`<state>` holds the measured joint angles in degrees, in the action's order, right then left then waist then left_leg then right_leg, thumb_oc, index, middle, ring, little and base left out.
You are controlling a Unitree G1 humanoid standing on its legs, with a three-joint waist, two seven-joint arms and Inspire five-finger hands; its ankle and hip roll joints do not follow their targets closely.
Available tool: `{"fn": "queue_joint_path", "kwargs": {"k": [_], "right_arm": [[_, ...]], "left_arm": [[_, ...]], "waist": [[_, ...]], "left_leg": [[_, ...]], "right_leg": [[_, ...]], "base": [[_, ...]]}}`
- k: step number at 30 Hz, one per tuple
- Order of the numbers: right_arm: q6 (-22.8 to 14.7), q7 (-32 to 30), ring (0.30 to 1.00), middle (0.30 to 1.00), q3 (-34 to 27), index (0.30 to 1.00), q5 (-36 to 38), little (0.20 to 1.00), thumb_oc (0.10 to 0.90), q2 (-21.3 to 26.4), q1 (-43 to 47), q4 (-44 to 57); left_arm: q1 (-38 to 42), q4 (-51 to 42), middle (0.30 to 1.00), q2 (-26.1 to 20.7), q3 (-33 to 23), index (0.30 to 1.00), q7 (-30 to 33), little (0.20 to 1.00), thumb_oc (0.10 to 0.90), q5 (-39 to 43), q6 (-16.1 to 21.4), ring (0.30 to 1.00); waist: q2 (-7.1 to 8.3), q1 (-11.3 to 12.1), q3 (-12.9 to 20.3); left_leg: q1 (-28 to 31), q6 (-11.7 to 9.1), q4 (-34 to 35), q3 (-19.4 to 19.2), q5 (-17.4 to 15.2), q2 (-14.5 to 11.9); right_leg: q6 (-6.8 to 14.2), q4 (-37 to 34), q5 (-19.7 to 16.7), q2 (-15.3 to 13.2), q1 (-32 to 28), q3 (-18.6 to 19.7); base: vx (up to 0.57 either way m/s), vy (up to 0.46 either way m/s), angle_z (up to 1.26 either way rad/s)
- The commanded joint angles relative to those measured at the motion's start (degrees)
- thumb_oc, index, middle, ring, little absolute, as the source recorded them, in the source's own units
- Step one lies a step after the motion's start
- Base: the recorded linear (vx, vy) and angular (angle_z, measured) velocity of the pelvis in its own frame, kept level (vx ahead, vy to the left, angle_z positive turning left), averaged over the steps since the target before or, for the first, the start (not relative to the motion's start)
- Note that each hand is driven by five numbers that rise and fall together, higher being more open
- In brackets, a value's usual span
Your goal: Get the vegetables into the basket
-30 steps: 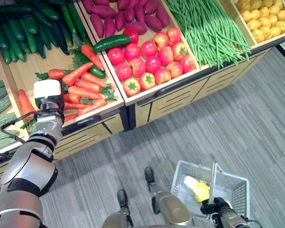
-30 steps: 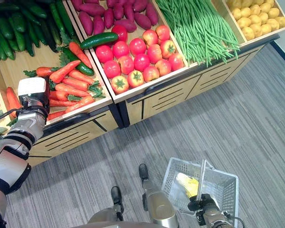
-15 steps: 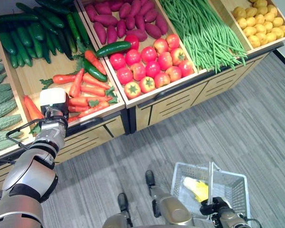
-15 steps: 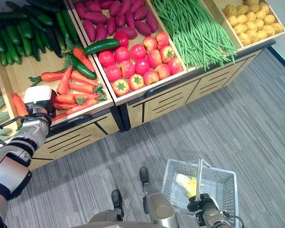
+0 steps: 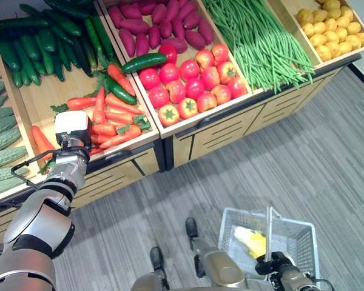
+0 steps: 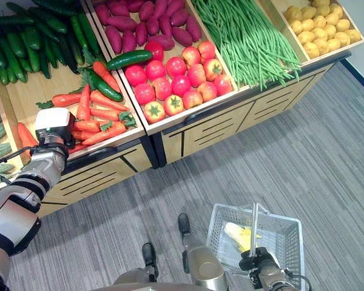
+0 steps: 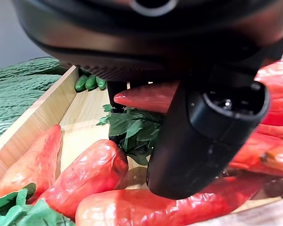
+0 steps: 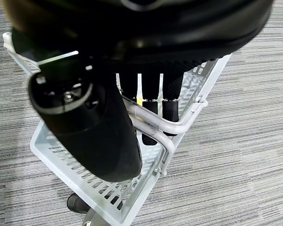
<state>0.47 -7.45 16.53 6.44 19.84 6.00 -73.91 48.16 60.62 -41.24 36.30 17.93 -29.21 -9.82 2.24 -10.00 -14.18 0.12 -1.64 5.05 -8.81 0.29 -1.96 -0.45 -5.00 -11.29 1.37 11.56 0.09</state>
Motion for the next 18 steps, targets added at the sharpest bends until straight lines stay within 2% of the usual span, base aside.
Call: {"fn": "queue_joint_path", "kwargs": {"k": [1,9,18], "right_arm": [[1.44,0.28,0.3,0.3,1.17,0.3,-2.02,0.3,0.4,1.0,-4.4,-2.93],[1.94,1.08,0.3,0.3,0.43,0.3,-2.2,0.3,0.4,0.96,-5.51,-3.09],[3.1,2.77,0.3,0.3,-0.46,0.3,-3.35,0.3,0.4,0.9,-6.25,-3.88]], "left_arm": [[5.07,0.81,0.3,-4.99,-1.67,0.3,1.14,0.3,0.4,-0.34,-1.02,0.3],[5.94,-5.24,0.3,-9.52,-3.54,0.3,2.34,0.3,0.4,1.24,-0.45,0.3],[3.68,-9.63,0.3,-14.87,-9.48,0.3,4.67,0.3,0.4,6.67,0.72,0.3]], "waist": [[0.14,1.21,1.81],[-0.12,1.84,3.36],[-0.33,2.69,6.51]], "left_leg": [[-3.06,-4.27,-0.05,1.03,1.7,-2.88],[-0.68,-4.32,-0.05,1.27,0.87,-2.58],[2.12,-4.46,-0.05,1.95,0.18,-2.35]], "right_leg": [[8.24,0.0,6.62,-4.01,-4.26,-1.82],[8.34,0.0,7.57,-4.06,-6.86,-2.11],[8.53,0.0,8.34,-4.53,-10.26,-2.96]], "base": [[0.0,0.0,0.0],[0.05,-0.002,0.02],[0.05,0.002,0.05]]}}
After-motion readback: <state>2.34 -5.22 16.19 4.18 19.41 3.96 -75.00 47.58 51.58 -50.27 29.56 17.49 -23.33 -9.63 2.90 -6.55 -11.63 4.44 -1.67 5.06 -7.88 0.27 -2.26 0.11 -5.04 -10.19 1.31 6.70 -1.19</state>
